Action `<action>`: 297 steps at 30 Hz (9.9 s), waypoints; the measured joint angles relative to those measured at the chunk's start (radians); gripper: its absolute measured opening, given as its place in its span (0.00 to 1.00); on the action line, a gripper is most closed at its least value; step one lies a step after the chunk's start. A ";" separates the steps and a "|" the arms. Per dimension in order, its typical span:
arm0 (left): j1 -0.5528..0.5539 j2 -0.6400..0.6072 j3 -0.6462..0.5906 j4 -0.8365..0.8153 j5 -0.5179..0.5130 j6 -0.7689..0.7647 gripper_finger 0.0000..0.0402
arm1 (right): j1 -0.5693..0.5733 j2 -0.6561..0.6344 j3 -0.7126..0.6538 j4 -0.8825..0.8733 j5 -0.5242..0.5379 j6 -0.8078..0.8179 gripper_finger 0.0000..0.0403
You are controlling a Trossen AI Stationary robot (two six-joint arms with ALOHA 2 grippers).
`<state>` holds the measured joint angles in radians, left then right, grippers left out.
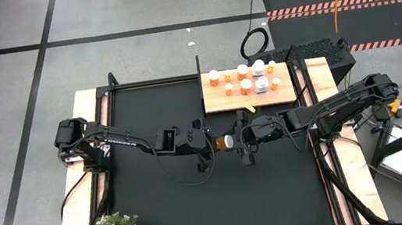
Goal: Pick and place medicine bottles onto shelf by color
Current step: Put the large orange pill bottle on the shelf aligned with the other large orange pill bottle, then return to Home Position
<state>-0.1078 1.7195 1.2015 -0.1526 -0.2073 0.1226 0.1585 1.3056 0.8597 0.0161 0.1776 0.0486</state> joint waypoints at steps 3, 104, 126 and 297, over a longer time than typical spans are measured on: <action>0.000 0.000 0.000 0.000 0.000 0.000 0.45 | 0.000 0.000 0.000 0.000 0.000 -0.002 0.59; 0.138 -0.373 -0.110 -0.576 -0.282 -0.206 0.83 | -0.663 0.808 1.169 -1.185 -0.183 -0.616 0.52; 0.138 -0.373 -0.110 -0.576 -0.281 -0.210 0.83 | -0.663 0.806 1.063 -1.082 -0.183 -0.640 0.54; -0.065 -1.046 -1.192 0.719 -0.162 -0.091 0.00 | -0.221 -1.197 -0.832 0.151 -0.155 -0.424 0.00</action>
<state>-0.1730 0.6738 0.0093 0.5669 -0.3691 0.0318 -0.0628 0.1088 0.0280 0.1671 0.0230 -0.3754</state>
